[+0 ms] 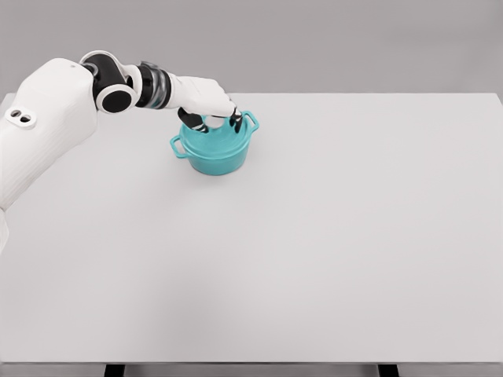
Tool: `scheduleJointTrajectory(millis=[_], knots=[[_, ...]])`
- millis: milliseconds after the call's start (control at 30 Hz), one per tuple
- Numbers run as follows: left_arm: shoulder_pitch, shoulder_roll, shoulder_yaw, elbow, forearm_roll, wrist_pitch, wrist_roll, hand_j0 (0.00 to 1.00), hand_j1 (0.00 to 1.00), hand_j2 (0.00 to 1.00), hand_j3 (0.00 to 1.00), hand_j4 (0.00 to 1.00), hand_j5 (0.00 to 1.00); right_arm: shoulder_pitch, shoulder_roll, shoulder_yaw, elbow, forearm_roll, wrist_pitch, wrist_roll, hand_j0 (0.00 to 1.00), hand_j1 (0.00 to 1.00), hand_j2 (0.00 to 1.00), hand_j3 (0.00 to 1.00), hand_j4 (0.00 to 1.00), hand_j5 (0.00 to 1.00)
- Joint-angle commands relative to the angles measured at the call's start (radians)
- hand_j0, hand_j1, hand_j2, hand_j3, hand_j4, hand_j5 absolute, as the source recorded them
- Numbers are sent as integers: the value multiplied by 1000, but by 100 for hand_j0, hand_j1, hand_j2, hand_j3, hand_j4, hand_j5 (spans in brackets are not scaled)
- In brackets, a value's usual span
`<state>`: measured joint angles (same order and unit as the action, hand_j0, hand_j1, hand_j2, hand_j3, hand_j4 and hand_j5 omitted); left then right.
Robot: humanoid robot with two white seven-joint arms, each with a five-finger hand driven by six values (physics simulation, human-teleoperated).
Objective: Open the lid of the pot with left arm
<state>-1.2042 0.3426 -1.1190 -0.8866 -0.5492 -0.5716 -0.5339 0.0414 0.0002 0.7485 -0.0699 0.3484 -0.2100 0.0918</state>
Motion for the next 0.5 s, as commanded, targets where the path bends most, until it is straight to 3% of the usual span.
scheduleJointTrajectory(millis=[0, 467], knots=[[0, 1, 1, 0, 3, 1, 0, 62, 62, 62, 62, 62, 62, 0, 0, 0, -1, 0, 0, 0, 100, 100, 100, 100, 100, 100], [-2, 12, 1, -8, 8, -14, 0, 47, 47, 47, 47, 47, 47, 0, 0, 0, -1, 0, 0, 0, 100, 100, 100, 100, 100, 100]])
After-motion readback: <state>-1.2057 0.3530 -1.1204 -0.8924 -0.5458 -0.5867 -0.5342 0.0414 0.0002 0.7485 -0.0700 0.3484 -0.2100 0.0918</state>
